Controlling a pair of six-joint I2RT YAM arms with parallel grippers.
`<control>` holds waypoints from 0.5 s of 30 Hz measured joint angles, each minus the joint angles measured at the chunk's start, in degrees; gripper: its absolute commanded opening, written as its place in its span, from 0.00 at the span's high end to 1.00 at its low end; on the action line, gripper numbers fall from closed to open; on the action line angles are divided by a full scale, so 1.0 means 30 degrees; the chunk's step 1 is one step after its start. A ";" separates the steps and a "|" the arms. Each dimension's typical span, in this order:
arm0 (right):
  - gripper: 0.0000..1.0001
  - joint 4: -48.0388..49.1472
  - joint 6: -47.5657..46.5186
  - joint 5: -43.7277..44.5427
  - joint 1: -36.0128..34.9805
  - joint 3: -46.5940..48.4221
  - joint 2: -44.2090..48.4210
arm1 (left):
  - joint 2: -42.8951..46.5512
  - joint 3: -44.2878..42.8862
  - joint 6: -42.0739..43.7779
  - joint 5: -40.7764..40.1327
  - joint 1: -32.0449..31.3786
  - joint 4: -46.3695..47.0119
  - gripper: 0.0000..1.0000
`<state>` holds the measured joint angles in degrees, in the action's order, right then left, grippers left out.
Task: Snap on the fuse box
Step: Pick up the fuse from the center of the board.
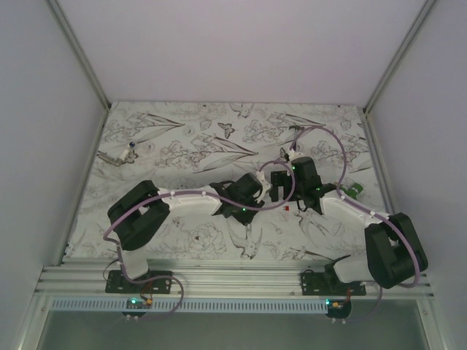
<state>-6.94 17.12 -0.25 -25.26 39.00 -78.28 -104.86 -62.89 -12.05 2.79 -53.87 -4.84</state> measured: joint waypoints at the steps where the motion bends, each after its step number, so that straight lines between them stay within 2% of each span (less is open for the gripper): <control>1: 0.00 -0.0015 0.0000 0.0007 0.0007 0.0000 0.0000 | -0.0036 -0.0051 -0.0029 -0.0080 -0.0029 -0.0073 0.60; 15: 0.00 -0.0066 0.0007 0.0328 0.0124 -0.0073 0.0007 | -0.0372 -0.0539 0.0248 -0.0831 -0.0204 -0.0546 0.62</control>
<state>-7.14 17.15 0.73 -24.88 38.79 -78.26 -105.97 -64.51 -11.31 0.30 -54.48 -6.48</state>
